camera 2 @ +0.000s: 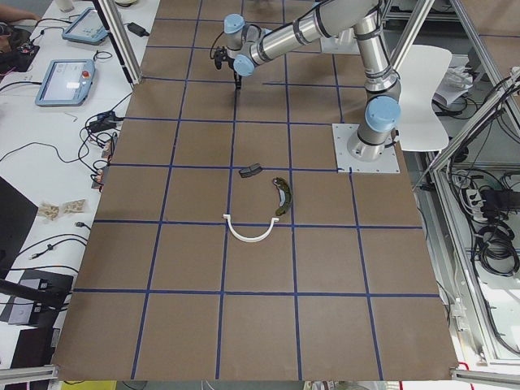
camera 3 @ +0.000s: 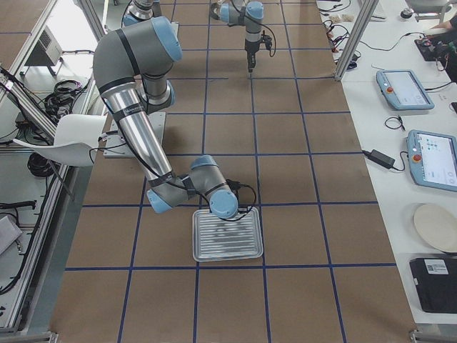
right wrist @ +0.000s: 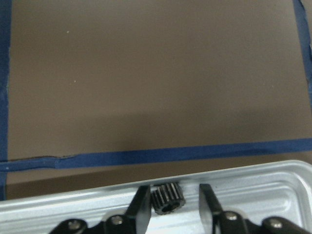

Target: Place bearing gear from tray to pile

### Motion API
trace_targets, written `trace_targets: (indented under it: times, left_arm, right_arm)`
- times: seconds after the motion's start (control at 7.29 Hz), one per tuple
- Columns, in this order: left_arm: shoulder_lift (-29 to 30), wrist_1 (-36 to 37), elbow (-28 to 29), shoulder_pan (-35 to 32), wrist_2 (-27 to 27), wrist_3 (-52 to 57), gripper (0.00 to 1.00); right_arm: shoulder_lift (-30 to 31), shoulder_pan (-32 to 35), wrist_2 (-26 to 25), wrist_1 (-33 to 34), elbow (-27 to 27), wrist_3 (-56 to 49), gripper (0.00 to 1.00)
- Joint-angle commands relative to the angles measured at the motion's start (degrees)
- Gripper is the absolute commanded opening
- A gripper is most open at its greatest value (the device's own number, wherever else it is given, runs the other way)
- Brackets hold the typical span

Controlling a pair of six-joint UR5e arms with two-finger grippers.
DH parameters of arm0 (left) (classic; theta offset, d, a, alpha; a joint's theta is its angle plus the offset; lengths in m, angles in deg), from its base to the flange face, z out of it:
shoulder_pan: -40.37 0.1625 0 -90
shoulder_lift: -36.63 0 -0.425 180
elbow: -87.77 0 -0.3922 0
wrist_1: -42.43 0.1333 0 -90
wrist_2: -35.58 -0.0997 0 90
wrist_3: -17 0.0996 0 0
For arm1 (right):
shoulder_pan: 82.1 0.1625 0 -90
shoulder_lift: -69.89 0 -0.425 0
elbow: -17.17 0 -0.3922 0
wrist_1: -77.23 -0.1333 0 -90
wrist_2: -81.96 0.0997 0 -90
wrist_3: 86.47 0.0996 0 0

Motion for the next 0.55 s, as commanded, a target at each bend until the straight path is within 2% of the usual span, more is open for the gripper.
trace_targets:
  times: [0.0, 0.14, 0.27, 0.41]
  left_arm:
    - [-5.8, -12.7, 2.5, 10.6, 1.9, 12.8, 0.1]
    - [-8.7, -15.3, 1.4, 17.5, 1.1, 21.5, 0.1]
    - [-11.3, -16.7, -1.3, 22.7, -2.1, 33.1, 0.1]
    - [-12.4, -14.6, -5.2, 29.0, -8.1, 44.5, 0.1]
  right_arm:
    - [0.5, 0.0, -0.7, -0.1, 0.2, 0.7, 0.07]
    - [1.9, 0.0, -0.8, -0.8, 0.2, 4.9, 0.07]
    - [6.4, 0.3, -1.0, -3.6, -0.2, 13.5, 0.07]
    - [12.1, 1.9, -1.9, -6.5, -0.7, 18.9, 0.07]
